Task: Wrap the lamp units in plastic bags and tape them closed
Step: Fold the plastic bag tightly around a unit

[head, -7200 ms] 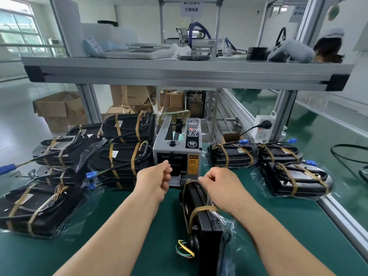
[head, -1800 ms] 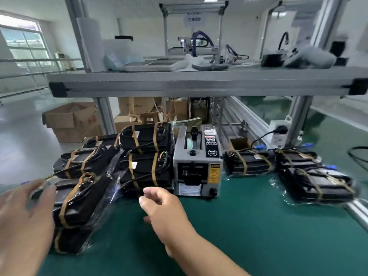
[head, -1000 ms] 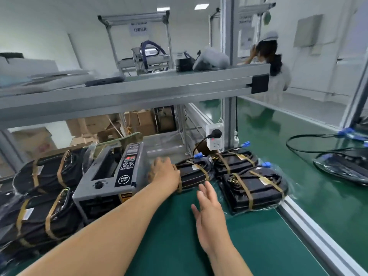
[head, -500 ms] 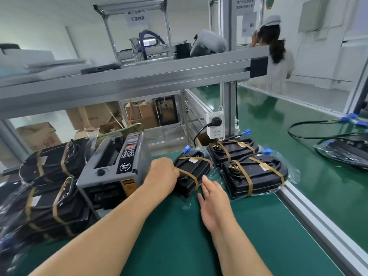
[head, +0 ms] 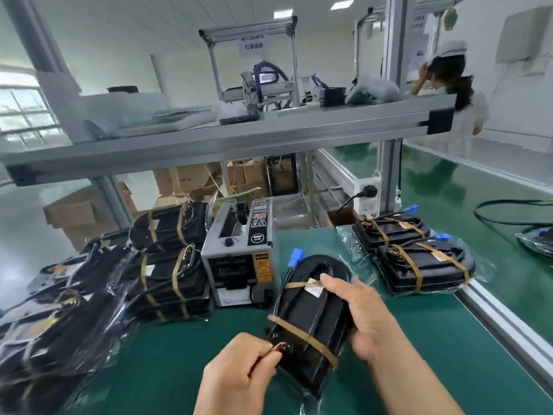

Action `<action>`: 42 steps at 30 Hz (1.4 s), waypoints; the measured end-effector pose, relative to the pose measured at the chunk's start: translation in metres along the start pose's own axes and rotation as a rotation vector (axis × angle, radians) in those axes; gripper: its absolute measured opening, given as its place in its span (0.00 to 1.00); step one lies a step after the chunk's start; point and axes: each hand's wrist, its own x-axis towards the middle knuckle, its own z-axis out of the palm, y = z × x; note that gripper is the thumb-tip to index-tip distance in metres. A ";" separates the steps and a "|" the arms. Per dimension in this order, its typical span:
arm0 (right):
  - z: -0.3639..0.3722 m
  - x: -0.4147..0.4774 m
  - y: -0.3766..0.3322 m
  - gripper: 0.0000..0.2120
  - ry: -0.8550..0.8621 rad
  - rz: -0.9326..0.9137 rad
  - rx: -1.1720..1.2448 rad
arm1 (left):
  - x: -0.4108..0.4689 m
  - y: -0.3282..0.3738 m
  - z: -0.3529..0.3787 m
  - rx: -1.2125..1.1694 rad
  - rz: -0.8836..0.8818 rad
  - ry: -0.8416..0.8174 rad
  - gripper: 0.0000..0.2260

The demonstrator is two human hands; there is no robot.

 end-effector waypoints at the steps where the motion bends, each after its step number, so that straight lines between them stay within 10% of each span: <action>1: 0.004 -0.012 0.004 0.17 0.022 -0.057 -0.086 | -0.009 -0.004 -0.003 0.020 0.053 0.011 0.13; 12: 0.040 -0.100 0.027 0.23 -0.145 -0.549 -0.582 | -0.010 -0.012 -0.049 -0.320 -0.026 0.116 0.08; 17: 0.050 -0.103 0.031 0.24 -0.245 -0.565 -0.611 | 0.034 0.005 -0.075 -0.213 0.189 -0.085 0.22; 26: 0.045 -0.104 0.033 0.27 -0.368 -0.557 -0.783 | 0.039 0.013 -0.089 -0.591 0.110 -0.261 0.03; 42: 0.056 -0.115 0.040 0.30 -0.380 -0.584 -0.837 | 0.052 0.029 -0.095 -0.556 0.094 -0.367 0.06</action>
